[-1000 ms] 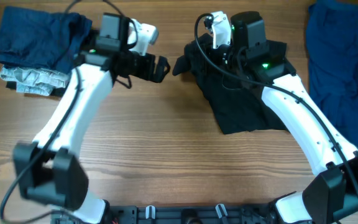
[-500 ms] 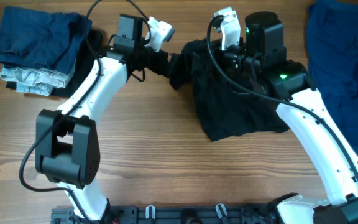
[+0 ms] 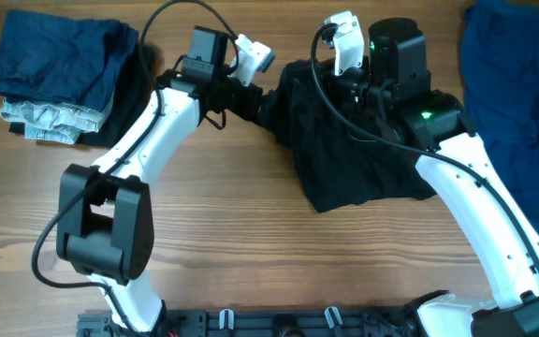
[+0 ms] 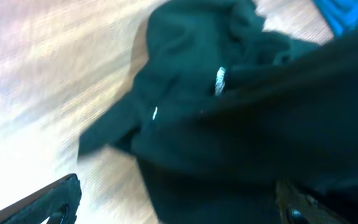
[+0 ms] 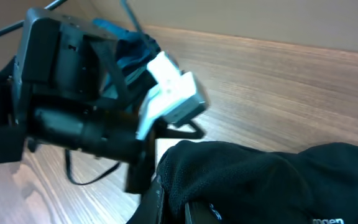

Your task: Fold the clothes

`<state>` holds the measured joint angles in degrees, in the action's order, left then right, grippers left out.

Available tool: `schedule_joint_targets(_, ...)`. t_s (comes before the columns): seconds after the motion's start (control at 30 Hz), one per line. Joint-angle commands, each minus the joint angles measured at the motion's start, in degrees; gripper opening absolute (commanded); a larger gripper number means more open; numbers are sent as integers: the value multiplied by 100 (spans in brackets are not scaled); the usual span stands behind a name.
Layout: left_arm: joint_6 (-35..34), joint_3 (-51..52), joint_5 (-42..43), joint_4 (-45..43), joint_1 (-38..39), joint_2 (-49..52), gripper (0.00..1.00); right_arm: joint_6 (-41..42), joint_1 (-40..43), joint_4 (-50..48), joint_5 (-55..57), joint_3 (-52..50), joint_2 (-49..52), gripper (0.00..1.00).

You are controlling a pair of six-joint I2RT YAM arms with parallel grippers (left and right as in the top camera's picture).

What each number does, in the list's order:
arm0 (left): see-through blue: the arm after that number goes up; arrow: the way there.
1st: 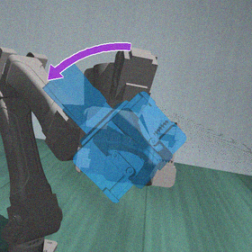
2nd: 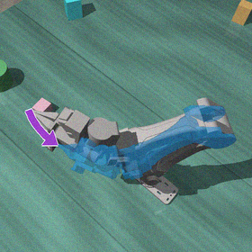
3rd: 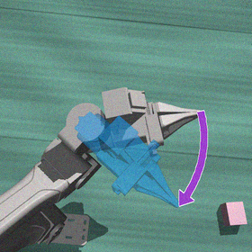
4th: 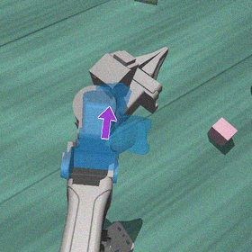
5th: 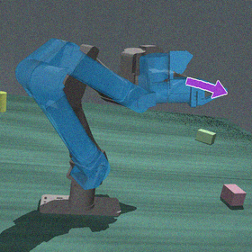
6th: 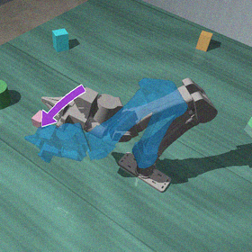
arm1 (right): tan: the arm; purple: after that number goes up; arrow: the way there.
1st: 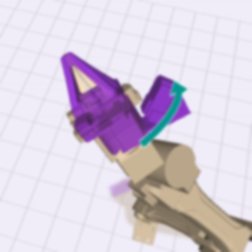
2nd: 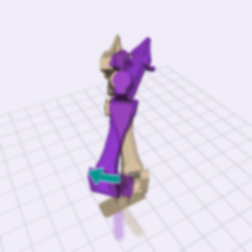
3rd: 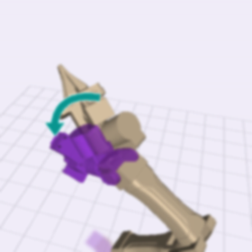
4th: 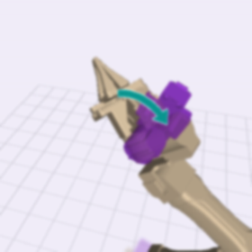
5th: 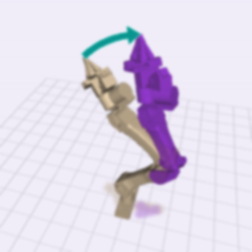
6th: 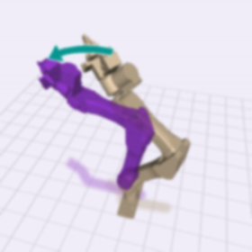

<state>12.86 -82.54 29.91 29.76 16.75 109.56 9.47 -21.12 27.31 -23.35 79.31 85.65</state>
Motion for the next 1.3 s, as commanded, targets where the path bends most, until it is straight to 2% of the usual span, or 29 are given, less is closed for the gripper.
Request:
schedule_joint_targets(0.0,90,26,87,295,-138,-358,100,-50,-20,-127,153,127,79,4)
schedule_joint_targets(0.4,20,26,133,-170,540,-402,99,66,-20,-267,125,127,214,4)
schedule_joint_targets(0.53,20,26,107,-267,638,-387,94,122,-20,-343,76,127,214,4)
schedule_joint_targets(0.7,-321,26,-133,-374,638,-380,77,129,-20,-448,-120,127,210,4)
schedule_joint_targets(0.73,-323,26,-149,-387,638,-380,69,155,-20,-466,-160,127,210,4)
schedule_joint_targets(0.77,-323,26,-149,-409,638,-380,59,170,-20,-498,-225,127,210,4)
schedule_joint_targets(0.83,-330,26,-201,-435,638,-380,30,232,-20,-527,-240,127,210,4)
schedule_joint_targets(0.87,-393,26,-306,-452,638,-380,11,236,-17,-546,-240,127,210,4)
schedule_joint_targets(0.9,-573,26,-505,-476,634,-380,4,251,-17,-562,-240,127,210,4)
schedule_joint_targets(1.07,-1102,24,-1165,-586,487,-446,4,254,55,-525,-219,127,203,6)
schedule_joint_targets(1.17,-1257,24,-1355,-577,286,-640,4,249,214,-476,-216,127,199,27)
schedule_joint_targets(1.23,-1329,24,-1355,-579,136,-811,4,251,348,-424,-195,127,199,29)
schedule_joint_targets(1.27,-1346,24,-1351,-577,42,-920,4,247,439,-378,-168,127,199,33)
